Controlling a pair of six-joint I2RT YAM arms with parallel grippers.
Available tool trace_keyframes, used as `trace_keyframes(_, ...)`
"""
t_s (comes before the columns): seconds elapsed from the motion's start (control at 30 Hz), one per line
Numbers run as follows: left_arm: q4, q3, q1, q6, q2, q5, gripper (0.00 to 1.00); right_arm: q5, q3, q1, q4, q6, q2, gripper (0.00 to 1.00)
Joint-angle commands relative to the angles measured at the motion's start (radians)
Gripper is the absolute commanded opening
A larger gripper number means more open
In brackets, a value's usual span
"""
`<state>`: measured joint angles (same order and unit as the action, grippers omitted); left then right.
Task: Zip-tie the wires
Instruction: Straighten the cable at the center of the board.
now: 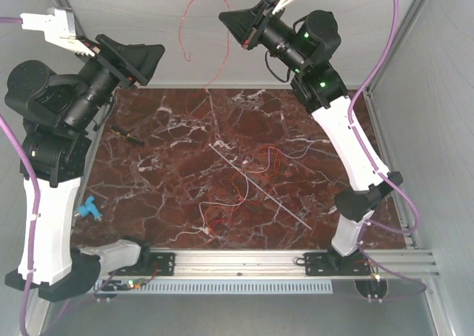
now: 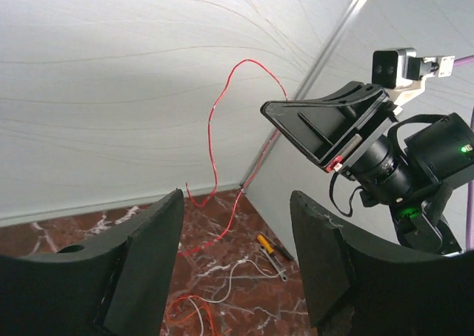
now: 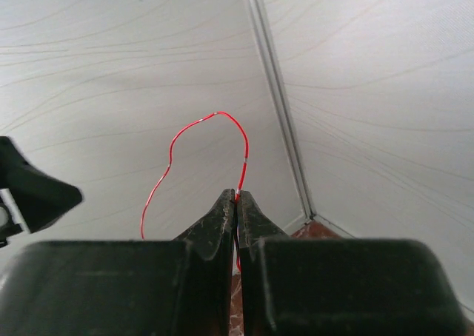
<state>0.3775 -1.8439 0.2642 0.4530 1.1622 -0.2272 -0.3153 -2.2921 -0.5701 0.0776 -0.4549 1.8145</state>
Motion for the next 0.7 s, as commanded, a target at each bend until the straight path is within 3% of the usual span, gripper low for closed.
trace_keyframes(0.0,0.029,-0.043,0.000,0.048,0.035,-0.117,0.59,0.000,-0.017,-0.050,-0.002,0.055,-0.054,0.00)
trace_keyframes(0.33,0.026,-0.019,0.000,0.076,0.054,-0.190,0.51,0.016,-0.006,-0.112,0.024,0.106,-0.095,0.00)
trace_keyframes(0.43,0.000,0.009,0.000,0.089,0.049,-0.188,0.40,0.018,0.007,-0.124,0.025,0.107,-0.109,0.00)
trace_keyframes(0.6,-0.021,0.035,0.000,0.098,0.050,-0.147,0.04,0.015,0.017,-0.139,0.021,0.103,-0.126,0.00)
trace_keyframes(0.67,-0.024,0.038,0.000,0.099,0.053,-0.144,0.00,0.009,0.024,-0.145,0.016,0.104,-0.132,0.00)
